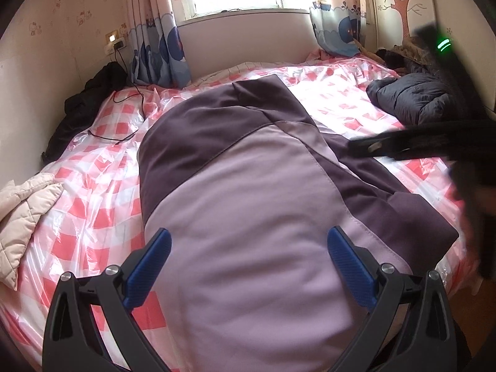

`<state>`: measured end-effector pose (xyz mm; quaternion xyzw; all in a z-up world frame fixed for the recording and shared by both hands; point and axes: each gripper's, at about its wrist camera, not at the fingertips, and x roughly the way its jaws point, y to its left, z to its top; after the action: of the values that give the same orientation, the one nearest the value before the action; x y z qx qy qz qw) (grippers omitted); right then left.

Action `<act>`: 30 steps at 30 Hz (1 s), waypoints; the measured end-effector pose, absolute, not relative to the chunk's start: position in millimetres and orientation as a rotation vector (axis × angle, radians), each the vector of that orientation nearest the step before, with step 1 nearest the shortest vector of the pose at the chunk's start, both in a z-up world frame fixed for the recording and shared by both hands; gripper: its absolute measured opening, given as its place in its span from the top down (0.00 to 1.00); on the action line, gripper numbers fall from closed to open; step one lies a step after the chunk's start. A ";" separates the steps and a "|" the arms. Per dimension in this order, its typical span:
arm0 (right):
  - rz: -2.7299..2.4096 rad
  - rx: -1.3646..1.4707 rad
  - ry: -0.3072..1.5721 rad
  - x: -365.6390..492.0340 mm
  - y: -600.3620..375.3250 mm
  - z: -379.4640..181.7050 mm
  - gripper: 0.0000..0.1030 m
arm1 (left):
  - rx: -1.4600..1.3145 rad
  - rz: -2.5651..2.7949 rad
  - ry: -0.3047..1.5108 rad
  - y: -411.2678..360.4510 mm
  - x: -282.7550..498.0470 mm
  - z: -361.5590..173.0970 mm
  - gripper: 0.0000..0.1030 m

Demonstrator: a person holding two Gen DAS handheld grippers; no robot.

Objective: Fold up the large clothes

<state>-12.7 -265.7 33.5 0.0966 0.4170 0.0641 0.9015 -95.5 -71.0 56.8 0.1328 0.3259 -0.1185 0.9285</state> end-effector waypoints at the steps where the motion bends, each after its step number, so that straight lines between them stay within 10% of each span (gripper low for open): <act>1: 0.124 0.208 0.925 -2.8 -264.3 11.2 0.06 | 0.264 -0.245 0.670 -70.0 -95.7 57.0 0.06; 10: 0.137 0.312 0.950 -20.2 -295.7 -13.9 0.06 | 0.252 -0.253 0.683 -62.1 -99.5 55.7 0.06; 18: 0.171 0.413 1.037 -16.5 -283.8 -43.1 0.06 | -0.400 -0.278 0.863 39.9 -49.4 16.6 0.06; 30: 0.417 0.313 1.104 17.6 -129.9 -53.7 0.06 | -0.219 -0.038 0.845 106.8 -73.1 41.7 0.06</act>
<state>17.6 -129.9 -53.7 0.1469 0.5183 0.1959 0.8194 -73.1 106.8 41.7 -0.1062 0.4092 -0.0184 0.9060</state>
